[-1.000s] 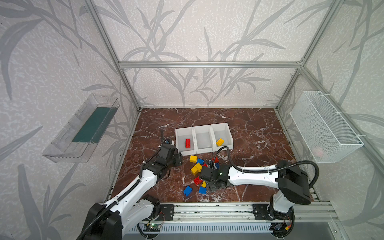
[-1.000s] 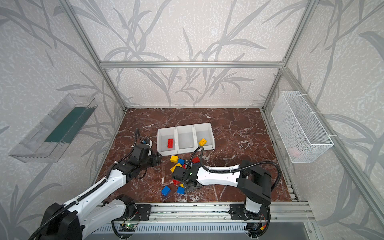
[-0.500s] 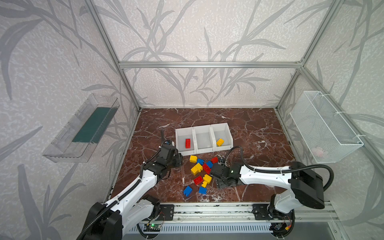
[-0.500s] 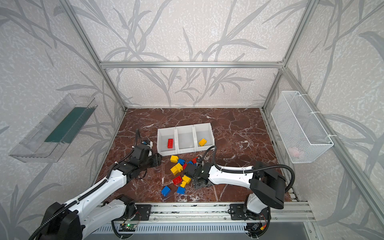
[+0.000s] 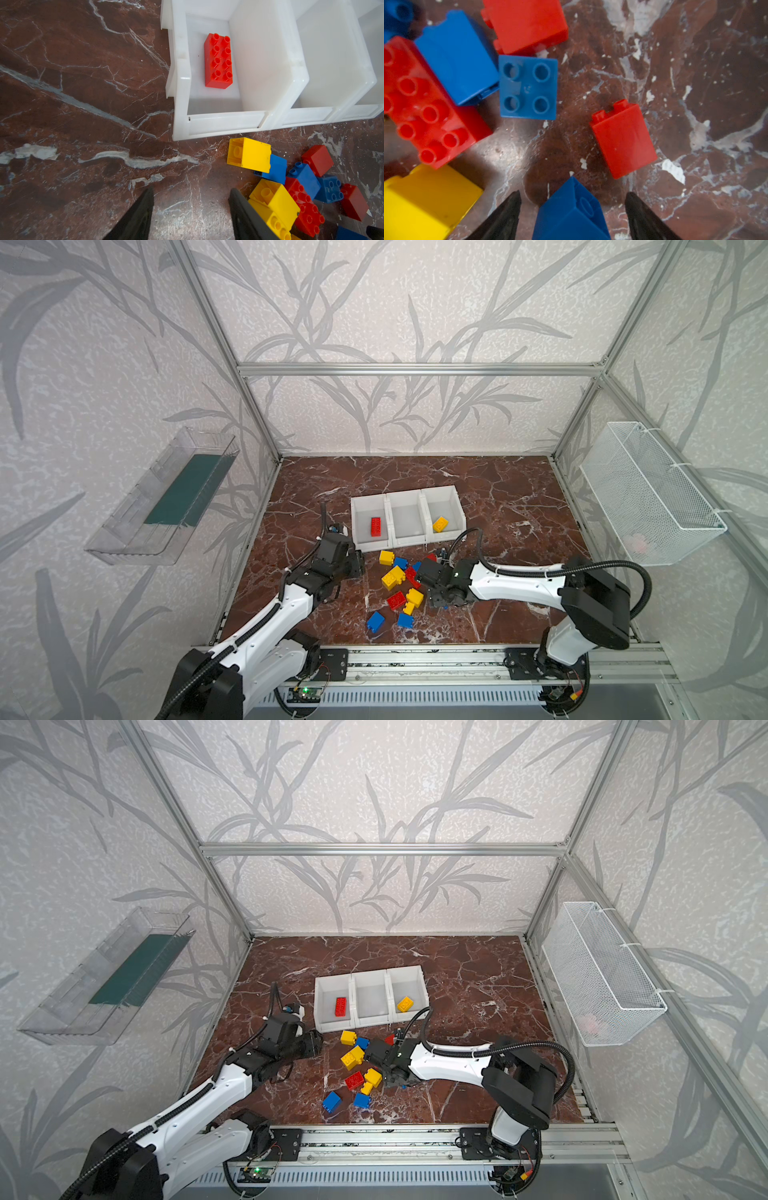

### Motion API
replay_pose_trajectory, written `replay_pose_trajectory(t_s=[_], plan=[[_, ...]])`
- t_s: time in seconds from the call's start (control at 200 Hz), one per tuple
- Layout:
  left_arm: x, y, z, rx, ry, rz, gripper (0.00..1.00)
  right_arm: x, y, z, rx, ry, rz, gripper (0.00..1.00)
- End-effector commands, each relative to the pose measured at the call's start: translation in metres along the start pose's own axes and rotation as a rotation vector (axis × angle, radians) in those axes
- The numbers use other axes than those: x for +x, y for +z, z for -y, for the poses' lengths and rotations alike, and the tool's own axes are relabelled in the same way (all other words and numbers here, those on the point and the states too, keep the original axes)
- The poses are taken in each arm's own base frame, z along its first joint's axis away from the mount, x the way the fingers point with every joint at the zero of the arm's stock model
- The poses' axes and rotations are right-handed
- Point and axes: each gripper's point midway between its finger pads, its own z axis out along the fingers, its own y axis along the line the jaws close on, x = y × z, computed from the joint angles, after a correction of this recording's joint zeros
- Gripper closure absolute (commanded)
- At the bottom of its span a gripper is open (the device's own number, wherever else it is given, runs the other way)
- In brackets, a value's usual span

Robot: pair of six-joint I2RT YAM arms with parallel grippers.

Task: Sort the legos into containers by color
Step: 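Lower the right gripper onto a blue 2x2 brick and close it, then carry the blue brick into the middle bin compartment and release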

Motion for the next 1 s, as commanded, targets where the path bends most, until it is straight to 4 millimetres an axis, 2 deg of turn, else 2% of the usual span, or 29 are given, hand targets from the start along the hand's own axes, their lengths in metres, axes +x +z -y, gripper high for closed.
replay_pose_trajectory(t_s=[0.0, 0.14, 0.23, 0.45, 0.645, 0.825, 0.985, 0.995], plan=[[0.002, 0.002, -0.003, -0.008, -0.008, 0.003, 0.39, -0.001, -0.001, 0.012, 0.04, 0.044, 0.01, 0.22], [0.005, 0.004, -0.003, -0.001, -0.011, -0.002, 0.39, 0.008, 0.001, 0.021, 0.044, 0.064, -0.001, 0.28], [0.005, 0.003, -0.002, 0.001, -0.011, -0.001, 0.39, 0.012, 0.004, 0.024, 0.035, 0.074, -0.003, 0.36], [0.005, 0.002, -0.002, 0.006, -0.014, 0.006, 0.39, 0.01, 0.003, 0.02, 0.013, 0.057, 0.004, 0.58], [0.006, 0.001, -0.004, 0.006, -0.024, 0.017, 0.39, 0.005, -0.004, 0.013, -0.015, 0.021, 0.014, 0.68], [0.005, -0.001, -0.005, 0.003, -0.031, 0.027, 0.39, -0.026, -0.033, -0.01, -0.07, -0.087, 0.085, 0.69], [0.005, -0.004, -0.006, 0.003, -0.043, 0.037, 0.39, -0.078, -0.065, -0.043, -0.143, -0.196, 0.183, 0.7], [0.005, -0.004, -0.006, 0.001, -0.043, 0.037, 0.39, -0.086, -0.065, -0.039, -0.14, -0.18, 0.185, 0.7]])
